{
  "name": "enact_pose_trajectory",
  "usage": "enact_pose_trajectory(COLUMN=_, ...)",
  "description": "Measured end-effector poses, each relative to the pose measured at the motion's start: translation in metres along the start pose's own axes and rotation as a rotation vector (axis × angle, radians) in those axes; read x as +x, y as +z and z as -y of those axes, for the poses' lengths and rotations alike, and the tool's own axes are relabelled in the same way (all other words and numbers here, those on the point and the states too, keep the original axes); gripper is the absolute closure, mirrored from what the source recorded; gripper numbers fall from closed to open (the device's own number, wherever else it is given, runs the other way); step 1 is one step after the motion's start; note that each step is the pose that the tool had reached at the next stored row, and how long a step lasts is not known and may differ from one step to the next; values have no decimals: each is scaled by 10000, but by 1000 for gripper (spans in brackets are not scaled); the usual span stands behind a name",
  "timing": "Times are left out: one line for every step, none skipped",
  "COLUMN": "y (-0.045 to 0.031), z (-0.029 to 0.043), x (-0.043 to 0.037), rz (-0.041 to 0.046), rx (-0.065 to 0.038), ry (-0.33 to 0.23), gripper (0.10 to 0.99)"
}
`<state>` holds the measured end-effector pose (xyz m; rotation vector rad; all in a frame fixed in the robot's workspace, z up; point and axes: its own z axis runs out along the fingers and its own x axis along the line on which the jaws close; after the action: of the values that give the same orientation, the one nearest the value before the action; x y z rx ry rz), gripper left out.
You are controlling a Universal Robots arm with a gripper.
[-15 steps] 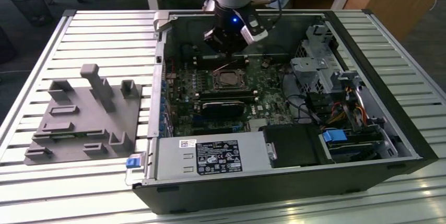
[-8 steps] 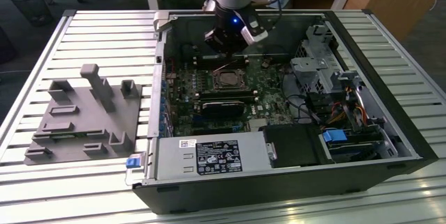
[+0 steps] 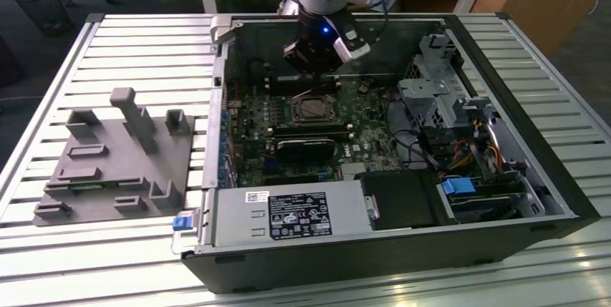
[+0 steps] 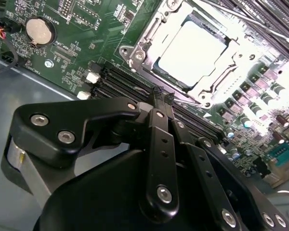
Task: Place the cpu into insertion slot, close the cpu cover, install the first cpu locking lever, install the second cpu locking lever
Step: 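Install the first cpu locking lever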
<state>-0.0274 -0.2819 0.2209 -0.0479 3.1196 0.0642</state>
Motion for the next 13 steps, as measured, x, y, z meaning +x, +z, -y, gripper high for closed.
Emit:
enact_pose_trajectory(y=5, z=0, x=-7, rz=-1, rx=1, ry=0, gripper=980)
enact_pose_trajectory(y=12, z=0, x=-15, rz=-1, rx=1, ry=0, gripper=980)
enact_pose_trajectory(y=19, z=1, x=-25, rz=-1, rx=1, ry=0, gripper=980)
enact_pose_trajectory(y=26, z=1, x=-36, rz=-1, rx=1, ry=1, gripper=980)
enact_pose_trajectory(y=33, z=2, x=-45, rz=0, rx=1, ry=0, gripper=980)
enact_pose_trajectory(y=39, z=2, x=-52, rz=-1, rx=1, ry=1, gripper=980)
enact_pose_trajectory(y=45, z=2, x=-59, rz=0, rx=1, ry=0, gripper=980)
enact_pose_trajectory(y=49, z=2, x=-65, rz=0, rx=1, ry=1, gripper=980)
enact_pose_trajectory(y=54, z=3, x=-70, rz=-1, rx=1, ry=0, gripper=980)
enact_pose_trajectory(y=61, z=3, x=-73, rz=-1, rx=1, ry=0, gripper=980)
enact_pose_trajectory(y=68, z=3, x=-74, rz=0, rx=1, ry=1, gripper=980)
enact_pose_trajectory(y=76, z=2, x=-75, rz=-1, rx=2, ry=1, gripper=980)
enact_pose_trajectory(y=85, z=2, x=-77, rz=-1, rx=1, ry=1, gripper=980)
